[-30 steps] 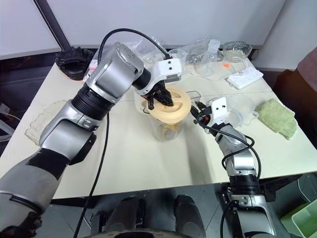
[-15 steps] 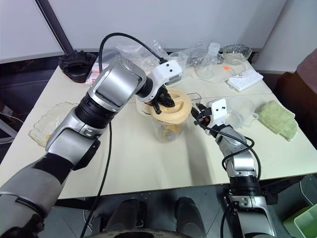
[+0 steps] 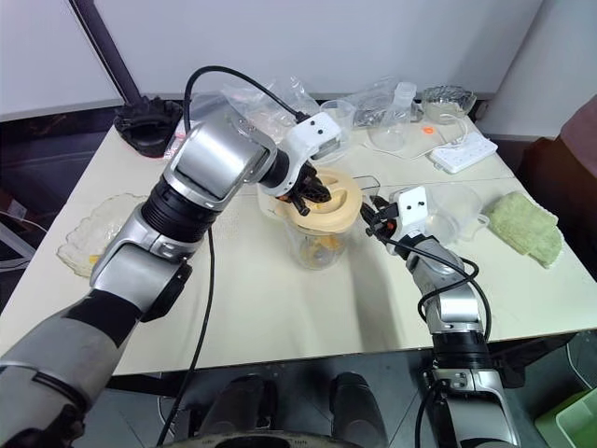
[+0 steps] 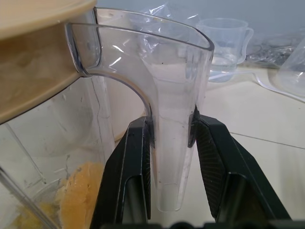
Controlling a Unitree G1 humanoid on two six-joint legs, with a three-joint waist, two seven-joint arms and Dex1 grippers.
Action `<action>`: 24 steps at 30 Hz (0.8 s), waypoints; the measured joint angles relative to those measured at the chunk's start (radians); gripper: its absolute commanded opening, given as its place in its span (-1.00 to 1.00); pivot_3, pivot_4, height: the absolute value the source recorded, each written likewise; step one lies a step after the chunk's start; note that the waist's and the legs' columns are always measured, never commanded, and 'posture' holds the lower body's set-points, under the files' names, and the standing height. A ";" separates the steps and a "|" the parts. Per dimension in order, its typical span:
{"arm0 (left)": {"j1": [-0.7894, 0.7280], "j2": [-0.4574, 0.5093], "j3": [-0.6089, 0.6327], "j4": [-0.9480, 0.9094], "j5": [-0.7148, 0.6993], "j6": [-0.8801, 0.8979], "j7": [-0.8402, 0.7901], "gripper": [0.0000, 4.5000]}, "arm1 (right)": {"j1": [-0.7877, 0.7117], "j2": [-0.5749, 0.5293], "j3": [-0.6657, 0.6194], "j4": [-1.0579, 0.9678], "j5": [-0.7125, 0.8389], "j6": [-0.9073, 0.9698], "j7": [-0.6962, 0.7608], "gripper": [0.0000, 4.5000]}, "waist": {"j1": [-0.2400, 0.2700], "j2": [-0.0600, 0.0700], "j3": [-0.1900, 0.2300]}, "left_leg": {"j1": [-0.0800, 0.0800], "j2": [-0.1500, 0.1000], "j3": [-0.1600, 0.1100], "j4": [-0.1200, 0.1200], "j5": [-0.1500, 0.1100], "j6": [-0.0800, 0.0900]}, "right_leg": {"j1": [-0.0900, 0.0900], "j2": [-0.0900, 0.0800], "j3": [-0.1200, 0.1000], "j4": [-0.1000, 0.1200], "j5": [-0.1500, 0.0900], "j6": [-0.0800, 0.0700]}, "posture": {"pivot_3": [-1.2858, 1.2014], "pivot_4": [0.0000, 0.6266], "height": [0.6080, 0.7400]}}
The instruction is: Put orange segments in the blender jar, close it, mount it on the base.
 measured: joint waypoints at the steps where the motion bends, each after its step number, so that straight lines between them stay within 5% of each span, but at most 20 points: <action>1: 0.000 0.005 -0.006 -0.005 -0.007 -0.005 0.002 -0.89 | 0.000 0.000 0.000 0.000 0.000 0.000 0.001 -0.63 | -0.001 0.000 0.000 | 0.000 0.000 0.000 0.000 0.000 0.000 | 0.000 0.000 0.000 0.000 0.000 0.000 | 0.03 -0.52 1.00; 24: 0.009 0.087 -0.067 -0.041 -0.067 -0.094 -0.033 -0.89 | 0.002 0.002 0.003 -0.001 -0.005 -0.005 0.026 -0.63 | -0.005 0.000 -0.001 | 0.009 -0.003 -0.004 -0.018 0.000 0.000 | 0.004 0.001 0.000 -0.014 -0.001 -0.001 | 0.03 -0.52 1.00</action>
